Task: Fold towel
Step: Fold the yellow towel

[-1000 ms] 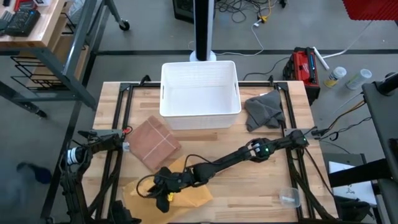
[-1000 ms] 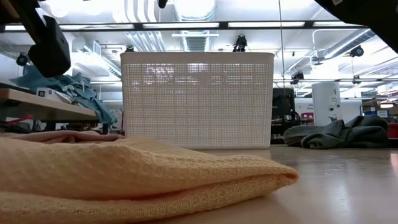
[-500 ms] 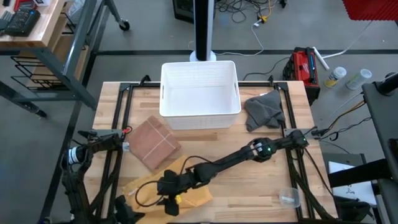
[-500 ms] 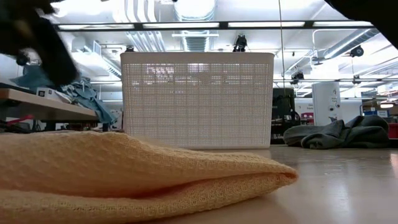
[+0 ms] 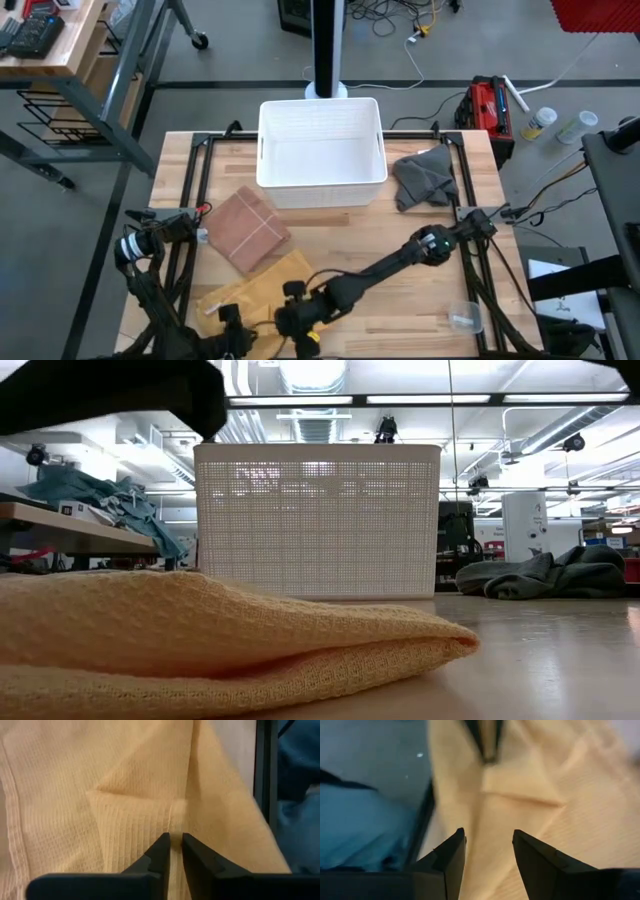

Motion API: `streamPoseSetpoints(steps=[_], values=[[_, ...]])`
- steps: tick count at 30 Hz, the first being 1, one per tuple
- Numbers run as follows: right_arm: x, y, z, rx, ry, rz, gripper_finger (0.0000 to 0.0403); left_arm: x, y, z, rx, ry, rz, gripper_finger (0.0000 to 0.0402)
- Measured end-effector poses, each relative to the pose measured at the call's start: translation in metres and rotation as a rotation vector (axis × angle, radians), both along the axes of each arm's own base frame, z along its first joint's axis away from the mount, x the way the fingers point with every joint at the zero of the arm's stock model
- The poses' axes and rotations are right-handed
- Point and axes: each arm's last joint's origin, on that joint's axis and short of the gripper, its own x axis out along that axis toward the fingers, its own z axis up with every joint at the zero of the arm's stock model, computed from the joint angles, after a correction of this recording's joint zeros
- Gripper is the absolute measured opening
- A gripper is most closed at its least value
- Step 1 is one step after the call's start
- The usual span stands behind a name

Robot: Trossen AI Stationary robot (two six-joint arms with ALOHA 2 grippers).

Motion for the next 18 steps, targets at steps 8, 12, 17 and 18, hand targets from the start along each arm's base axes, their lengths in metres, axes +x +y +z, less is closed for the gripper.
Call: streamPoseSetpoints(steps=[8, 12, 17, 18], values=[[-0.013, 0.022, -0.002, -0.035, -0.004, -0.005, 0.0158, 0.002, -0.003, 0.003, -0.022, 0.006, -0.004, 0.0079], [-0.016, 0.028, -0.002, -0.08, -0.03, -0.031, 0.0161, 0.003, -0.005, 0.006, -0.018, 0.024, -0.038, 0.0085], [-0.017, 0.029, -0.003, -0.117, -0.048, -0.068, 0.0155, 0.002, 0.0, 0.0, 0.009, 0.06, -0.049, 0.0083], [-0.017, 0.028, -0.004, -0.119, -0.047, -0.075, 0.0154, 0.002, 0.001, -0.001, 0.014, 0.063, -0.046, 0.0082]])
